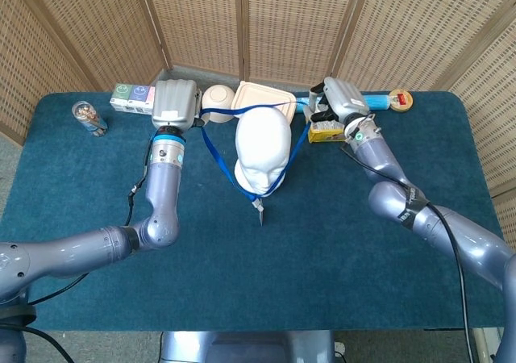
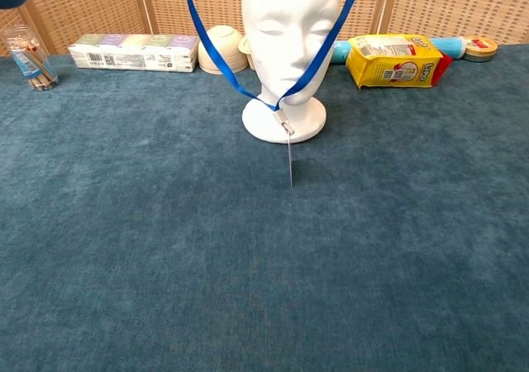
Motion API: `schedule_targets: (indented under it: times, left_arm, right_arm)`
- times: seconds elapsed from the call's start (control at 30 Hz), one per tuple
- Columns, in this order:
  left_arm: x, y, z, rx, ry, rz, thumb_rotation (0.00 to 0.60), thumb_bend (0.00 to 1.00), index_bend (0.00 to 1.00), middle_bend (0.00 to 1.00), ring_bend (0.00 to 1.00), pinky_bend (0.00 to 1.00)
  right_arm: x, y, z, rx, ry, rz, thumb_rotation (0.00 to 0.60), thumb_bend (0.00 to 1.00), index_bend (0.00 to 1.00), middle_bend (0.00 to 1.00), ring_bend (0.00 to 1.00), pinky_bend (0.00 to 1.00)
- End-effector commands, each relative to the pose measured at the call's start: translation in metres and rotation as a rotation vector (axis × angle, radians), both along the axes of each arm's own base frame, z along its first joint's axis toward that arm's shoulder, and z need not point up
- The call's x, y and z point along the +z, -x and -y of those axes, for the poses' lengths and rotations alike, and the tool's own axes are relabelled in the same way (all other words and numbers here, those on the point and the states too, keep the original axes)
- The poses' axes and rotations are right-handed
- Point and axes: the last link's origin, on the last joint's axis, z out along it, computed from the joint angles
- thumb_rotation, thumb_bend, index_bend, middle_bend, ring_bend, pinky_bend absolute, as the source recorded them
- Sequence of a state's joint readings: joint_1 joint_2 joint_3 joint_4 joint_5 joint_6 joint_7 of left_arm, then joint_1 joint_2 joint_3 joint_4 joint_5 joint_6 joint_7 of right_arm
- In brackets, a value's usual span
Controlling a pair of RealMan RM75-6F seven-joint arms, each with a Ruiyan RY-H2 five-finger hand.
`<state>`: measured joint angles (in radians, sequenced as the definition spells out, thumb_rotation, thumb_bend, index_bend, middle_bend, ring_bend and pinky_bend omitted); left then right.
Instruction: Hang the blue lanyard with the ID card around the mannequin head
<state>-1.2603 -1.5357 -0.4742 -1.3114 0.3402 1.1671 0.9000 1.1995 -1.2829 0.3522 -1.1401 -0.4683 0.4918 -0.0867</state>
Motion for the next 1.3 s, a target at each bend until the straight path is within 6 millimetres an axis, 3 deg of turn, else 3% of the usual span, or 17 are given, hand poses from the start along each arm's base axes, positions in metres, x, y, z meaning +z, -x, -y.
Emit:
schedule_targets:
  times: [0.03, 0.5, 0.6, 0.73, 0.93, 1.17, 1.3]
  left_arm:
    - [-0.001, 0.0, 0.0, 0.002, 0.001, -0.018, 0.482, 0.24, 0.79, 1.0, 1.0, 1.0]
    - [-0.002, 0.0, 0.002, -0.005, 0.001, -0.058, 0.476, 0.19, 0.65, 0.98, 0.99, 1.0]
    - [-0.004, 0.0, 0.004, -0.007, 0.009, -0.062, 0.479, 0.18, 0.61, 0.9, 0.89, 0.98]
    - [-0.004, 0.005, 0.009, 0.004, 0.031, -0.055, 0.478, 0.17, 0.54, 0.75, 0.72, 0.83]
    - [-0.002, 0.01, 0.017, 0.013, 0.064, -0.027, 0.478, 0.13, 0.46, 0.62, 0.61, 0.73]
    - [0.019, 0.032, 0.031, 0.018, 0.073, 0.071, 0.486, 0.13, 0.45, 0.6, 0.58, 0.69]
    - [0.035, 0.064, 0.047, 0.026, 0.07, 0.109, 0.483, 0.13, 0.44, 0.6, 0.57, 0.67]
  right_arm:
    - [0.002, 0.001, 0.002, -0.007, -0.012, -0.015, 0.388, 0.49, 0.61, 1.0, 1.0, 1.0]
    - [0.01, 0.007, 0.005, -0.045, -0.027, -0.025, 0.346, 0.45, 0.59, 1.0, 1.0, 1.0]
    - [0.013, 0.01, 0.003, -0.061, -0.025, -0.001, 0.345, 0.45, 0.59, 1.0, 1.0, 1.0]
    - [0.021, 0.014, -0.003, -0.065, -0.002, 0.019, 0.341, 0.45, 0.59, 1.0, 1.0, 1.0]
    - [0.027, 0.017, -0.013, -0.06, 0.013, 0.013, 0.343, 0.45, 0.59, 1.0, 1.0, 1.0]
    - [0.041, 0.025, -0.031, -0.054, 0.064, 0.042, 0.344, 0.45, 0.59, 1.0, 1.0, 1.0]
    - [0.052, 0.033, -0.048, -0.038, 0.109, 0.081, 0.344, 0.44, 0.59, 0.99, 1.0, 1.0]
